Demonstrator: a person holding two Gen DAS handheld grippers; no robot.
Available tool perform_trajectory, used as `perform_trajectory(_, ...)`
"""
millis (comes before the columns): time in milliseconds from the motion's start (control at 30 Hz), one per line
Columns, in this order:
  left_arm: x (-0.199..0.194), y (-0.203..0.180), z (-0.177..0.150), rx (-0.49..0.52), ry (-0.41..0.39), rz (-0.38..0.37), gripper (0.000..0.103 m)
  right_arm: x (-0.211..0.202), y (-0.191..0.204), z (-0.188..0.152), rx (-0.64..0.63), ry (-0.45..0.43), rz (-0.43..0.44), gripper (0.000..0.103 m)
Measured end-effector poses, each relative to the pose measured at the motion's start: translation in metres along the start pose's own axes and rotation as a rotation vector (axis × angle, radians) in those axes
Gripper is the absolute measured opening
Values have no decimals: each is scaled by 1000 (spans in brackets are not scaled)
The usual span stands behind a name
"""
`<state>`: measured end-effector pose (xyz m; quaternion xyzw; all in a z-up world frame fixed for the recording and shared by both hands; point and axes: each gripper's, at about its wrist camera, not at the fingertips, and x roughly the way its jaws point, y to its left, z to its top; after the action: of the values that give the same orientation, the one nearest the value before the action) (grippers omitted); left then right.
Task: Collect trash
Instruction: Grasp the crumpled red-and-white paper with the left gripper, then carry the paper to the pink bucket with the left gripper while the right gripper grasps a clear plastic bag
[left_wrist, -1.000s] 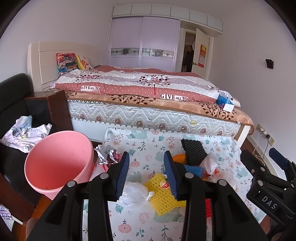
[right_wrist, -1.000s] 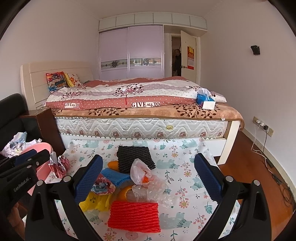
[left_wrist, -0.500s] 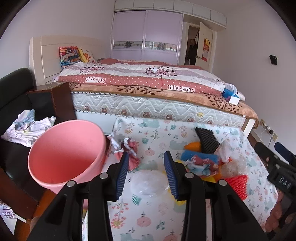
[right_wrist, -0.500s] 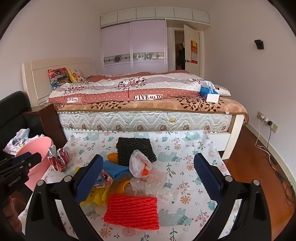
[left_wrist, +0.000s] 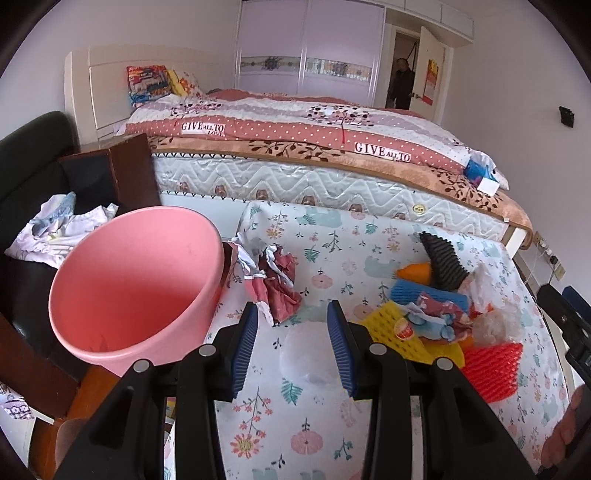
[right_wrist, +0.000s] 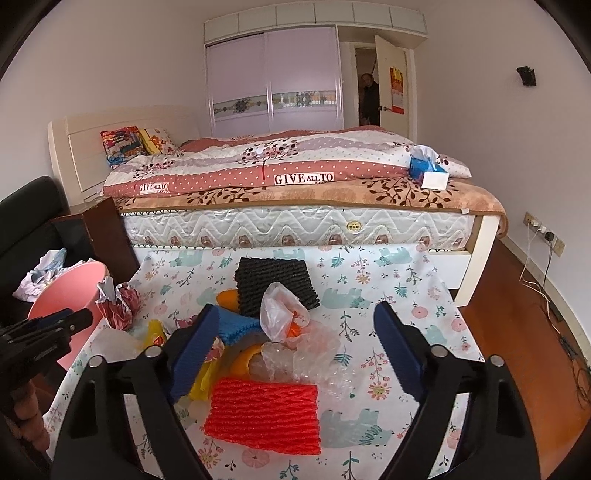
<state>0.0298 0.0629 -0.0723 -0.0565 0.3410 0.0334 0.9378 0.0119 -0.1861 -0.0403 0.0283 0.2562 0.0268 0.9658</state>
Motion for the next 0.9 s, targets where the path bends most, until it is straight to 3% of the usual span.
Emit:
perform_trajectory(233, 25, 14, 12, -67, 44, 18, 38, 10, -1, 4, 18, 29, 56, 76)
perform_trajectory(467, 53, 18, 15, -112, 106, 41, 38, 16, 14, 6, -48, 30, 123, 74)
perform_trajectory(700, 71, 17, 18, -109, 125, 65, 9, 26, 24, 8, -87, 54, 195, 72)
perform_trajectory(900, 60, 17, 23, -86, 89, 56, 3, 33, 36, 10, -94, 107, 304, 64)
